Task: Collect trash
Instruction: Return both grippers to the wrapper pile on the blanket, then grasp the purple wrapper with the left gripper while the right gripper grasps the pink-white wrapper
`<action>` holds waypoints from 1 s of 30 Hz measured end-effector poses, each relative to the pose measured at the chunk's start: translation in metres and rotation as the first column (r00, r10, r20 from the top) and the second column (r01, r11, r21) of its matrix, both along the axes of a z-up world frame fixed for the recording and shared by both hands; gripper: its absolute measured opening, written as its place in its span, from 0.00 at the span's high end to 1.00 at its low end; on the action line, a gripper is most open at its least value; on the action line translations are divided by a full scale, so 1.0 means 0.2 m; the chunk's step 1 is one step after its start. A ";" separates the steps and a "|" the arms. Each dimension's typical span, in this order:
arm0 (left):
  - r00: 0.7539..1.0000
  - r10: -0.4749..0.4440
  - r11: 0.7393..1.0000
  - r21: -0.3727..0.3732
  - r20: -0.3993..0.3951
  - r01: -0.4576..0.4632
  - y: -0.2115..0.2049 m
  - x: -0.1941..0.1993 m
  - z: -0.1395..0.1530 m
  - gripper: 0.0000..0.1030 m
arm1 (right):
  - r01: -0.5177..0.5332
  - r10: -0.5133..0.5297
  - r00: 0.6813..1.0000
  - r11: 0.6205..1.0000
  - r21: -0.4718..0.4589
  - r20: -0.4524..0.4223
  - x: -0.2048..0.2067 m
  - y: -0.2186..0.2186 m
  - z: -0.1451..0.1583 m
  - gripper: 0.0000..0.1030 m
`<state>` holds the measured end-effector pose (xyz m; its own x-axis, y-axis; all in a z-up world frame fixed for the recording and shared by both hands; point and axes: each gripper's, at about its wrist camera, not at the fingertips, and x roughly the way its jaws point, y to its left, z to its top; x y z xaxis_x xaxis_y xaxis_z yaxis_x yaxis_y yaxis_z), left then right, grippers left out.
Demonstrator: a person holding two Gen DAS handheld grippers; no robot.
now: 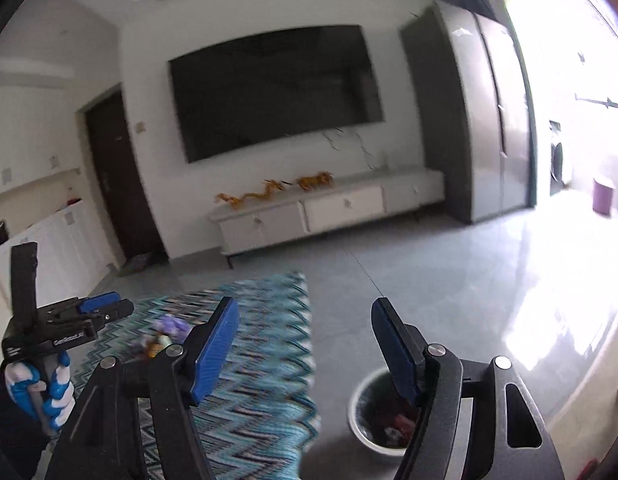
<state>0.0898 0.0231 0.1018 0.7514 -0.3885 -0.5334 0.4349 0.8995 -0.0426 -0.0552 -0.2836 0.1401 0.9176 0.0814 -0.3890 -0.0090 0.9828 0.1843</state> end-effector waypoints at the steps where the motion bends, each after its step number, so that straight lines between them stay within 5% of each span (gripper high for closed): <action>1: 0.999 0.032 0.999 -0.004 0.005 -0.032 0.08 0.01 0.02 0.55 | -0.026 0.026 1.000 1.000 -0.012 0.011 0.01 0.06 0.04 0.35; 7: 0.979 0.200 0.979 -0.038 0.034 -0.199 0.53 0.05 0.09 0.55 | -0.133 0.135 0.990 0.990 -0.055 0.030 0.12 0.29 0.14 0.35; 13: 0.962 0.273 0.961 -0.035 0.002 -0.273 0.75 0.16 -0.01 0.55 | -0.233 0.233 0.972 0.969 -0.087 -0.011 0.32 0.50 0.09 0.36; 23: 0.954 0.217 0.975 0.096 -0.205 -0.202 0.76 0.52 -0.59 0.55 | -0.361 0.333 0.914 0.928 -0.091 -0.230 0.84 0.76 -0.39 0.44; 30: 0.948 0.166 0.980 0.149 -0.271 -0.129 0.70 0.67 -0.84 0.55 | -0.457 0.382 0.832 0.883 -0.106 -0.402 1.13 0.89 -0.78 0.46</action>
<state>0.2239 0.1640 -0.0660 0.6081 -0.1995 -0.7684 0.2838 0.9586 -0.0244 0.1703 -0.1060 -0.0151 0.6042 0.3169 -0.7311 -0.3990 0.9145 0.0666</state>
